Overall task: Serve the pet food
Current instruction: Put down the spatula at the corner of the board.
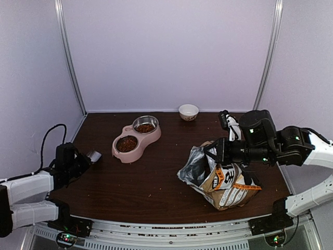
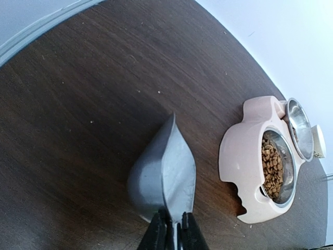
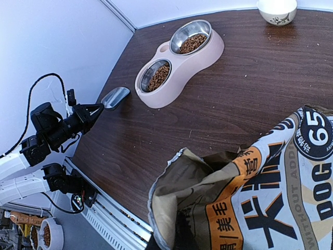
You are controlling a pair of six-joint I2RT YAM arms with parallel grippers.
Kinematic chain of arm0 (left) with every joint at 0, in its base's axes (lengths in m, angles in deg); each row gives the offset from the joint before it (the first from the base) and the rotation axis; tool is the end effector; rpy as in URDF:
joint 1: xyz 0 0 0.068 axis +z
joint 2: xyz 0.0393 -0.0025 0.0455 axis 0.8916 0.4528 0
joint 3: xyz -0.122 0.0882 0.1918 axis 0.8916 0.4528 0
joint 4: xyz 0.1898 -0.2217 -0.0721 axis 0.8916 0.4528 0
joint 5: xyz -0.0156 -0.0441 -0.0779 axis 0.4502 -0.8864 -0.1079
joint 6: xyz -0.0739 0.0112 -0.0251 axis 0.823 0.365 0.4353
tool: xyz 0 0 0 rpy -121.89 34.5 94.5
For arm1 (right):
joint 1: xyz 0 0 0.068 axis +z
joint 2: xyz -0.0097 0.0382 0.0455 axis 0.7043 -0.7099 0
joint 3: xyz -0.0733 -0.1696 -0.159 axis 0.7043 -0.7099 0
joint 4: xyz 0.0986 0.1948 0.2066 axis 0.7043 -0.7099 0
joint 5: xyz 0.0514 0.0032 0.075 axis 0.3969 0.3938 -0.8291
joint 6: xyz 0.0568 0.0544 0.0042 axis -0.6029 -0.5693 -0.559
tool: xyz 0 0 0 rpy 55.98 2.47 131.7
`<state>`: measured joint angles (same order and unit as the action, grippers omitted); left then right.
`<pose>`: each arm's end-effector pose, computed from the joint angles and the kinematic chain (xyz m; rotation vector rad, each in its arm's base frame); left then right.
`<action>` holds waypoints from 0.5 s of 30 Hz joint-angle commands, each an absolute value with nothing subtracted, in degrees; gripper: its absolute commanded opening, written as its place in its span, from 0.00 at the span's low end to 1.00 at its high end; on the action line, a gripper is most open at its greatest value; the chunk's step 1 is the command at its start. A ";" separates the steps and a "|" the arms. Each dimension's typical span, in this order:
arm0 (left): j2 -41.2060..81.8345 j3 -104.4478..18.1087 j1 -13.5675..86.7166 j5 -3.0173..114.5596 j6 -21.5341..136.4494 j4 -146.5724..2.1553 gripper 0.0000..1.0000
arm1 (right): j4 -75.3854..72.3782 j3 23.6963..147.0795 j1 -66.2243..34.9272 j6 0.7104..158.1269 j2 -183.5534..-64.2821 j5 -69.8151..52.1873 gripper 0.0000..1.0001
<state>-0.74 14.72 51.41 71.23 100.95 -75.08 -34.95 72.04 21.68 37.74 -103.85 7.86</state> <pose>0.2533 -0.0436 0.0839 -0.8905 2.0406 -0.5190 0.1335 0.2800 0.3083 -0.2618 2.2931 0.9627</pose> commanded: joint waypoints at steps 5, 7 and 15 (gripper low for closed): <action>4.88 19.09 51.81 66.27 101.99 -75.59 0.13 | -30.41 72.42 21.41 37.07 -103.09 9.07 0.00; 5.75 19.39 51.80 65.90 101.69 -75.51 0.14 | -30.54 72.49 21.41 37.10 -103.02 9.15 0.00; 8.79 19.64 51.78 64.31 100.79 -76.26 0.25 | -30.44 72.01 21.43 36.99 -102.81 9.29 0.00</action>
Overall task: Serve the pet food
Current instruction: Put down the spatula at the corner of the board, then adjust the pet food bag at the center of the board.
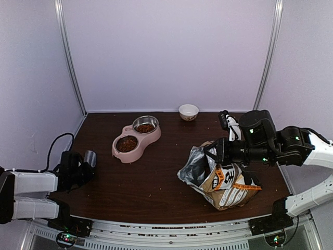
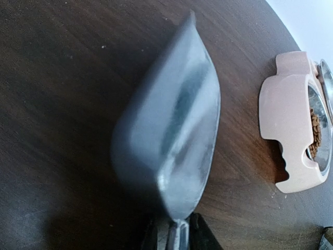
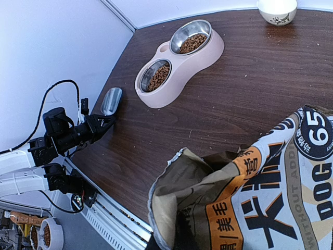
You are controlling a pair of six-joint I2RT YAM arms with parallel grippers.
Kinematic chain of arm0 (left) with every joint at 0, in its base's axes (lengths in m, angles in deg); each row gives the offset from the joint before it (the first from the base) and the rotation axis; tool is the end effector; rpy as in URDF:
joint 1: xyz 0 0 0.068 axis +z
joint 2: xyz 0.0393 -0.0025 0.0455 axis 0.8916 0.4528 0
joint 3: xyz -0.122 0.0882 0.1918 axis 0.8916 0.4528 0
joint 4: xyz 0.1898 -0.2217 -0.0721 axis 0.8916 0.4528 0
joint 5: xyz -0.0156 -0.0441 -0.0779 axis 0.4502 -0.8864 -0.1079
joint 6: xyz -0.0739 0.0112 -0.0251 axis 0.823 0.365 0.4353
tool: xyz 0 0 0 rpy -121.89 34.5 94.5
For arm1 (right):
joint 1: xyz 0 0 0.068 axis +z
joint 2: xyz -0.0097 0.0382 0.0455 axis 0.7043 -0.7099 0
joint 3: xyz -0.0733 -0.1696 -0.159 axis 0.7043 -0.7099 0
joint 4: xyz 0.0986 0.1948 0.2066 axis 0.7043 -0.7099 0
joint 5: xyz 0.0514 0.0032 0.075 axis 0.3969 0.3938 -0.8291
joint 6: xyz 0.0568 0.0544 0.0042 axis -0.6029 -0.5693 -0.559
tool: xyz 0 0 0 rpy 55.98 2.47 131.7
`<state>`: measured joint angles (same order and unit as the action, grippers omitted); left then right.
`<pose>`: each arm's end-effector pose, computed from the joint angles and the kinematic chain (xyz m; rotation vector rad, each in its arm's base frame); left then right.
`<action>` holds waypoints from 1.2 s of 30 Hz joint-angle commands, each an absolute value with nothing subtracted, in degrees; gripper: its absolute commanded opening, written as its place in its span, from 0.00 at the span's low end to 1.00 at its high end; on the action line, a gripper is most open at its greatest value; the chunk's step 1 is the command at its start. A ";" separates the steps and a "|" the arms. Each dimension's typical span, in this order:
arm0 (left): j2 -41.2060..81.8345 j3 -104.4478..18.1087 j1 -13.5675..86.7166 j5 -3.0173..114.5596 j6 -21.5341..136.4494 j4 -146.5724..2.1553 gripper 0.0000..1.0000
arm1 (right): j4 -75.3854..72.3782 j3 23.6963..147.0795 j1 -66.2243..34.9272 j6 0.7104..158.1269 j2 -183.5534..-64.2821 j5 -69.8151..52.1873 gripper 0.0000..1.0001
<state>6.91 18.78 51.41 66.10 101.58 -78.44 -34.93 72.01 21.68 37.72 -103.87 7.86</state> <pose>0.2329 -0.0455 0.0347 -0.9144 2.2115 -0.5351 0.1335 0.2801 0.3080 -0.2615 2.2937 0.9624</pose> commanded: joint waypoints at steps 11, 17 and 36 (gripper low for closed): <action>8.31 19.38 51.82 63.90 99.89 -74.47 0.38 | -30.52 71.94 21.35 37.01 -102.60 9.36 0.00; 2.93 18.54 51.74 65.78 98.73 -67.60 0.54 | -30.35 71.89 21.32 37.16 -102.73 9.29 0.00; -26.74 3.41 49.85 53.12 89.12 -42.47 0.90 | -31.93 76.95 21.31 44.99 -106.94 4.60 0.00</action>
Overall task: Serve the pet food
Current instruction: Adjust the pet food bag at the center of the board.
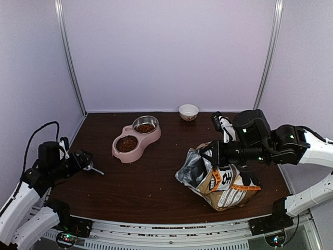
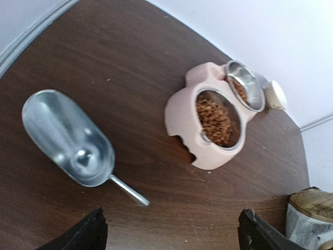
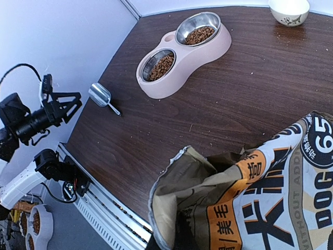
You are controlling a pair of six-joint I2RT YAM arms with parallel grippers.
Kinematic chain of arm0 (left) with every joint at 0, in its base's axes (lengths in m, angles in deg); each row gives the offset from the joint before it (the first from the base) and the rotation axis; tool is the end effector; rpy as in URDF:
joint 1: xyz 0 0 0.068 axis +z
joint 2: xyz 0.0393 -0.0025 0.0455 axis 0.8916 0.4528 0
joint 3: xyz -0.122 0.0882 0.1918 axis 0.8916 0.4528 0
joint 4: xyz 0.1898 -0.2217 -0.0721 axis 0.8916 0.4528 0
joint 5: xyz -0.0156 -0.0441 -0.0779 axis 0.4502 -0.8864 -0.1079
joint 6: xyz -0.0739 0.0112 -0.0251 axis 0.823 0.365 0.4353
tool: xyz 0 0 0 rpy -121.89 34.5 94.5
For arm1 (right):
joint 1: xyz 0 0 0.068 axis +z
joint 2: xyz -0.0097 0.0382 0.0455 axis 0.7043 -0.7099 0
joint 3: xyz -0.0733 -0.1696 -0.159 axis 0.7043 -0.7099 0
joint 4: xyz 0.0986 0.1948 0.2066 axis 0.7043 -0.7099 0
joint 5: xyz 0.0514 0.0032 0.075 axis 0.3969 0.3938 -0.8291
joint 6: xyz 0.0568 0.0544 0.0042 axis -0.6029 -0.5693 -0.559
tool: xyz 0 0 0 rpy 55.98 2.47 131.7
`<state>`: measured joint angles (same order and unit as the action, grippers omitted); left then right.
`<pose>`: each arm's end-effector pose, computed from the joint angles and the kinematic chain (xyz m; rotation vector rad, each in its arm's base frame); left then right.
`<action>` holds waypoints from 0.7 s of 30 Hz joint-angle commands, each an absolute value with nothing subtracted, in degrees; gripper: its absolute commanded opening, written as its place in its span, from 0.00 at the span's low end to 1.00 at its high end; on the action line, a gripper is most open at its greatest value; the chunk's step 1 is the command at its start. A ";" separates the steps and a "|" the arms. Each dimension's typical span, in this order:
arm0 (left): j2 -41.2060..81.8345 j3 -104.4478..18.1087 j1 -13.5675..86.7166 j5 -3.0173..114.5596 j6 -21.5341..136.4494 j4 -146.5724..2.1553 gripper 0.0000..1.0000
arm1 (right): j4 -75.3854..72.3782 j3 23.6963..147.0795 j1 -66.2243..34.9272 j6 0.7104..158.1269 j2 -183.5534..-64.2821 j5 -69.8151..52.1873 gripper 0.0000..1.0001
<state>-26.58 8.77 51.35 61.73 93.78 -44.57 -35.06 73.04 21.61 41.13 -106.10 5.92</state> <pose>0.2189 -0.0482 0.1644 -0.6702 2.1289 -0.6312 0.1350 0.2880 0.3033 -0.3551 2.3051 0.9403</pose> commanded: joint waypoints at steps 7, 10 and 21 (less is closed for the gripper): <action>-12.55 -4.26 25.34 57.01 91.74 -51.97 0.89 | -31.85 79.52 21.66 47.69 -108.26 3.72 0.00; -2.27 -9.30 15.59 57.42 92.89 -58.46 0.90 | -32.29 79.97 22.07 47.84 -108.49 4.02 0.00; 26.26 -23.94 0.51 51.07 97.04 -77.61 0.91 | -32.56 78.18 22.33 46.71 -106.49 5.26 0.00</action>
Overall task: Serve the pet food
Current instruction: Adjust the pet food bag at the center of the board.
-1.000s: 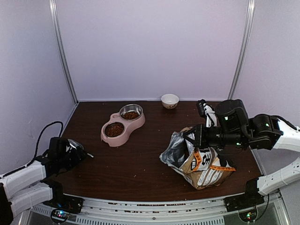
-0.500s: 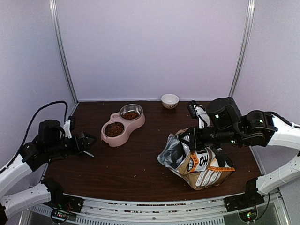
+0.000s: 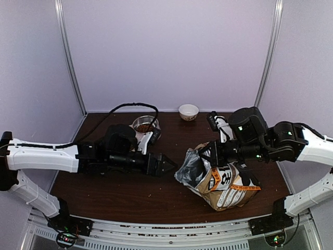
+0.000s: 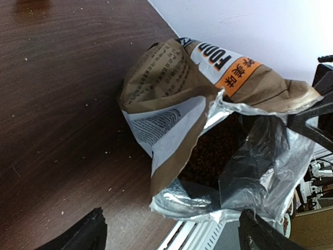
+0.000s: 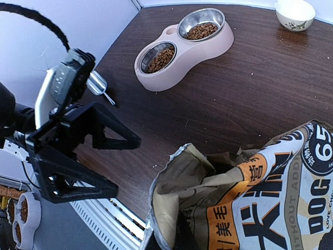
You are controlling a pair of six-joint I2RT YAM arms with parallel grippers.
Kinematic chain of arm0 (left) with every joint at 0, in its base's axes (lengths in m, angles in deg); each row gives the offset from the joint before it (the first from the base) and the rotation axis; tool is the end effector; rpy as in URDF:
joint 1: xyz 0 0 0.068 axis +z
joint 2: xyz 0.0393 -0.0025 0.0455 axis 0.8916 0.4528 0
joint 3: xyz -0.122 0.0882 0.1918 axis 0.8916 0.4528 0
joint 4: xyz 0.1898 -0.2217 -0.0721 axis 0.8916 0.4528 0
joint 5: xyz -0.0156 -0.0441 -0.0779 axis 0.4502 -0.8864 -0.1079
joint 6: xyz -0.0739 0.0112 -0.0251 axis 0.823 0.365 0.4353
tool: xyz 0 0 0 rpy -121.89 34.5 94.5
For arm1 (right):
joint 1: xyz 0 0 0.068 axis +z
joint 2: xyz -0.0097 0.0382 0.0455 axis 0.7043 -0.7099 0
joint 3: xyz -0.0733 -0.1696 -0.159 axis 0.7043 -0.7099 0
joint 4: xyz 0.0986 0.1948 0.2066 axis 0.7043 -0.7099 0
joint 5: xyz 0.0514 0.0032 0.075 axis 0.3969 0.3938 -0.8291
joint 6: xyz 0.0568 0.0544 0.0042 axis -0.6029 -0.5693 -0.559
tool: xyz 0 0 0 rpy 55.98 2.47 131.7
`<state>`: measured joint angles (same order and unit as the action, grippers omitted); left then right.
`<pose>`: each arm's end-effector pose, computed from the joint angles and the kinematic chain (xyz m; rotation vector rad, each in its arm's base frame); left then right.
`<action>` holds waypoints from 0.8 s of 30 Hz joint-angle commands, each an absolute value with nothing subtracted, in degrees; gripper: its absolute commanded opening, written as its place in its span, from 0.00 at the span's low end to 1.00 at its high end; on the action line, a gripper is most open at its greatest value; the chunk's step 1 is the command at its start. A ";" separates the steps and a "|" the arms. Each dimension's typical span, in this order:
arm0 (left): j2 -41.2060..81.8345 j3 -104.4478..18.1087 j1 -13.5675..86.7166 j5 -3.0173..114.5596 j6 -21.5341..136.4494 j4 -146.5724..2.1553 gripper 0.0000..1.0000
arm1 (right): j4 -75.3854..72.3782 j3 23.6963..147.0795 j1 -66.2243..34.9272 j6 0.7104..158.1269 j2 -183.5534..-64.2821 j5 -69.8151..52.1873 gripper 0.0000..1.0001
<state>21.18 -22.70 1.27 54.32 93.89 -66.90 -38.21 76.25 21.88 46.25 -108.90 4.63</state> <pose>0.1668 -0.3353 0.2106 0.3999 2.3076 -1.2693 0.1346 0.2949 0.3047 -0.4877 2.3176 0.8777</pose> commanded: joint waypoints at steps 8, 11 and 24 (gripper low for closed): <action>36.98 -26.55 -0.99 49.20 101.52 -83.45 0.90 | -31.61 77.05 22.42 46.24 -105.88 4.76 0.00; 40.44 -28.52 -1.94 47.88 102.03 -83.32 0.84 | -31.51 76.84 22.45 46.09 -105.77 4.84 0.00; 39.86 -32.93 -3.79 44.70 99.65 -85.88 0.00 | -33.51 78.72 22.37 47.37 -106.49 5.96 0.00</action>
